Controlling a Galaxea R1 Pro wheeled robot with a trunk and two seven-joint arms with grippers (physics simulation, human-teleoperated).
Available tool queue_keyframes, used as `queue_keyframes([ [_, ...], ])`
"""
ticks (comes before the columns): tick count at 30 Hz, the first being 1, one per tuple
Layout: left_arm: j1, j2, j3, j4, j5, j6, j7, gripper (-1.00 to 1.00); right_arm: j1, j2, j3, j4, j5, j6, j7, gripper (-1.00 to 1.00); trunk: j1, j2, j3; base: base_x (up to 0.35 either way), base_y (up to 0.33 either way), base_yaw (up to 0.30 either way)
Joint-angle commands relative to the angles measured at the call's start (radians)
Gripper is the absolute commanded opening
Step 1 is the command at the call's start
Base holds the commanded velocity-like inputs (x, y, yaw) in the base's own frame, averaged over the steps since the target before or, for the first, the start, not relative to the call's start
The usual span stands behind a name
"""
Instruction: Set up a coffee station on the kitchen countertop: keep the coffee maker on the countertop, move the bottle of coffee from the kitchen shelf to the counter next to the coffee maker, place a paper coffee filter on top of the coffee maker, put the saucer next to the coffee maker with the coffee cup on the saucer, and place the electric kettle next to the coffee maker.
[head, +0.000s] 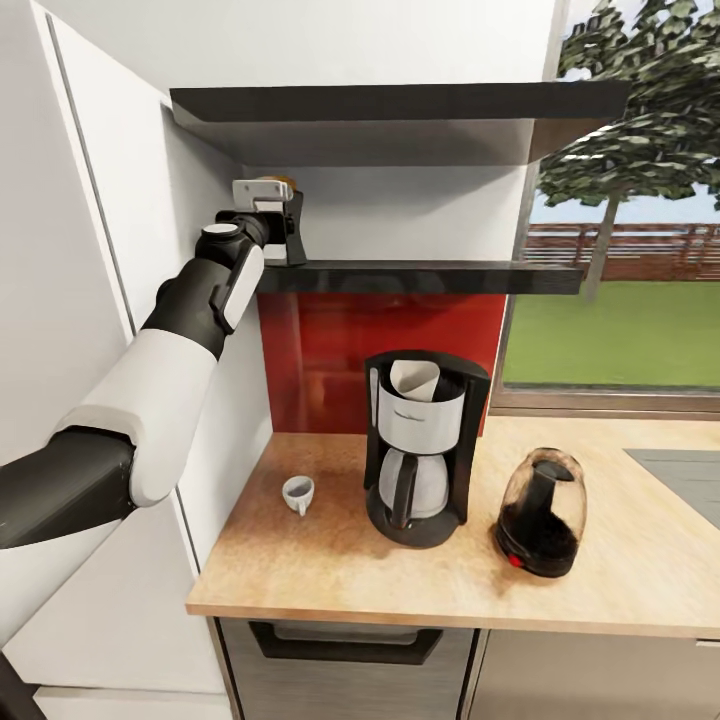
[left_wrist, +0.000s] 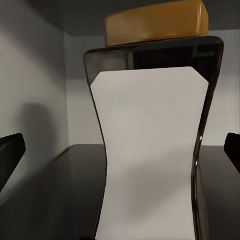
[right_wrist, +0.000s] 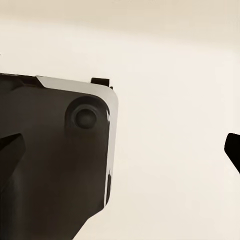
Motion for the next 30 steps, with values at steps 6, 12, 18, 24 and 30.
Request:
queue_keyframes([
  [6,0.000,0.000,-0.003,0.000,0.006,0.005,0.007,1.00,0.000,-0.001,0.007,0.001,-0.011,-0.004,0.004,1.00,0.000,-0.001,0.000,0.085,0.000,0.000],
  [12,0.001,0.001,-0.003,-0.001,0.007,0.004,0.007,1.00,0.000,-0.001,0.007,0.001,-0.011,-0.004,0.004,1.00,0.000,-0.001,0.000,0.038,0.000,0.000],
  [18,0.002,0.001,-0.003,0.000,0.007,0.004,0.008,1.00,0.000,-0.001,0.007,0.001,-0.011,-0.004,0.004,1.00,0.000,-0.001,0.000,0.003,0.000,0.000],
  [24,0.003,0.000,-0.003,0.000,0.007,0.004,0.008,1.00,0.000,-0.002,0.007,0.001,-0.011,-0.004,0.004,1.00,0.000,-0.001,0.000,0.012,0.000,0.000],
  [30,0.003,0.000,-0.003,0.001,0.007,0.004,0.007,1.00,0.000,-0.003,0.007,0.001,-0.011,-0.004,0.004,1.00,0.000,-0.001,0.000,0.099,0.000,0.000],
])
